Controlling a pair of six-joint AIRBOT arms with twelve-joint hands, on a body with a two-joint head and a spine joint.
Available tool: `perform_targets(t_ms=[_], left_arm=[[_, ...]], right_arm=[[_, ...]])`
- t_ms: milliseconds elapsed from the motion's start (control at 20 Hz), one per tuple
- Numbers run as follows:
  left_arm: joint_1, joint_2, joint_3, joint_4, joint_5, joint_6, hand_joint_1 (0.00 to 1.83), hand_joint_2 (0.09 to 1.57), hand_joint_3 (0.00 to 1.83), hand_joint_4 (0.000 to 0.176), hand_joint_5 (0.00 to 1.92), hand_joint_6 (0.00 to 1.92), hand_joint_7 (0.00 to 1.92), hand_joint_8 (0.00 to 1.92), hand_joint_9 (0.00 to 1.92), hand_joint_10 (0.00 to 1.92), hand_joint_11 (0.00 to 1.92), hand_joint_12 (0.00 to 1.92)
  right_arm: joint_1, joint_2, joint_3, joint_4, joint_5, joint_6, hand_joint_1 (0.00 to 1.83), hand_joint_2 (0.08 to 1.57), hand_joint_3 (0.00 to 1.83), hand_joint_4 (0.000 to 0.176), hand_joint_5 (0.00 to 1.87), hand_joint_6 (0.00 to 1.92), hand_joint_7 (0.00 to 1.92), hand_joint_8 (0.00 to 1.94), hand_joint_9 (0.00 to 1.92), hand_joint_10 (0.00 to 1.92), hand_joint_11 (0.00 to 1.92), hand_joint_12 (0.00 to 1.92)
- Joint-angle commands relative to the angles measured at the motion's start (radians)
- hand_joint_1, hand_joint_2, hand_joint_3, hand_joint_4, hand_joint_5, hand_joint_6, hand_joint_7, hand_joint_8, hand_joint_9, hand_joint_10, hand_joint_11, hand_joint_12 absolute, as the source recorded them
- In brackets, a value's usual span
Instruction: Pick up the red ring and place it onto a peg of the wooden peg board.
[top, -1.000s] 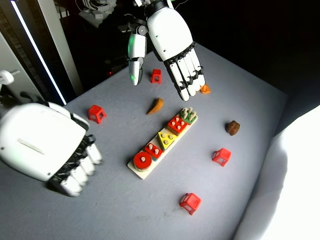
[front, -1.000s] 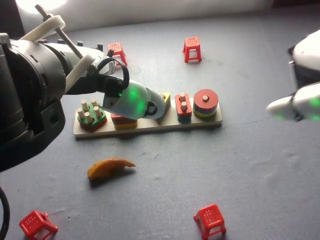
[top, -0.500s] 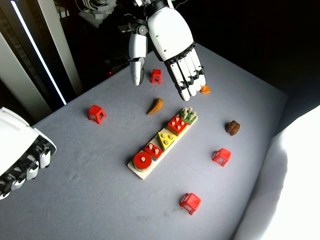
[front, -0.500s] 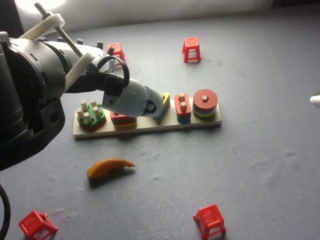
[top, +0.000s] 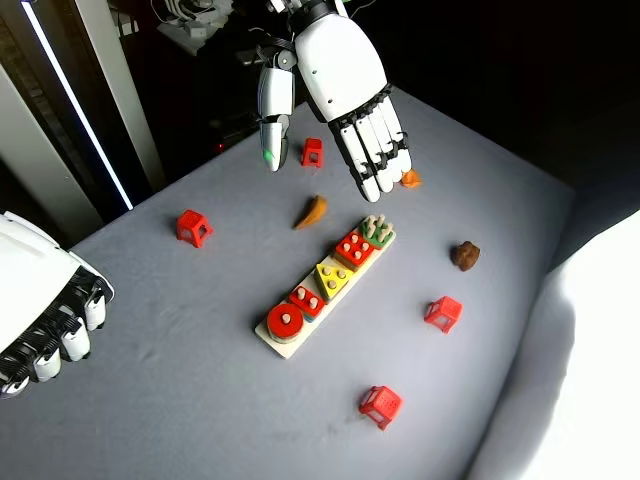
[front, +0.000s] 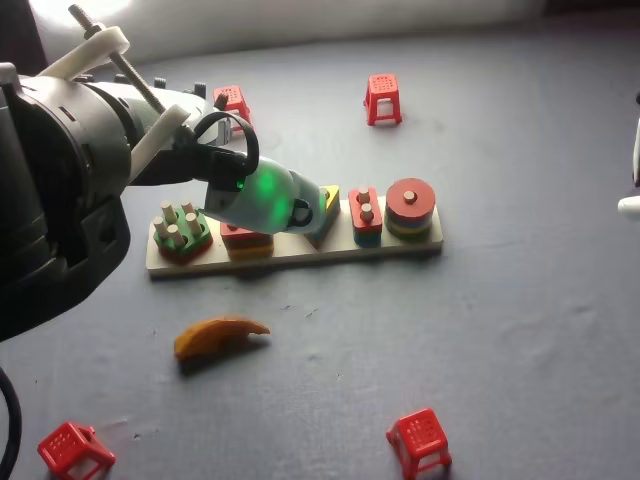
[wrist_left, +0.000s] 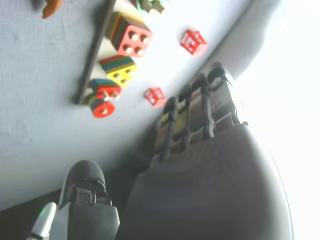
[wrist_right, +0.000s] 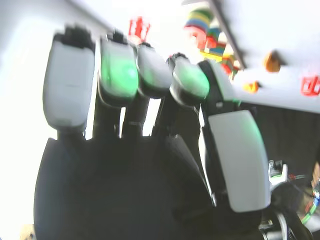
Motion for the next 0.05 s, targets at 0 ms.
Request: perform_targets(t_ms=[0], left_arm=[[-0.011,0.000,0.003,0.084,-0.007,0.003,0.00,1.11,0.00,0.000,0.00,0.00,0.00,0.00,0.00,0.00,0.00,0.00]], right_arm=[[0.006,0.009,-0.003,-0.035,-0.001,0.002,0.63,1.42,0.00,0.111,1.07,1.92,1.16,1.94,1.31,1.92,1.49,1.92]])
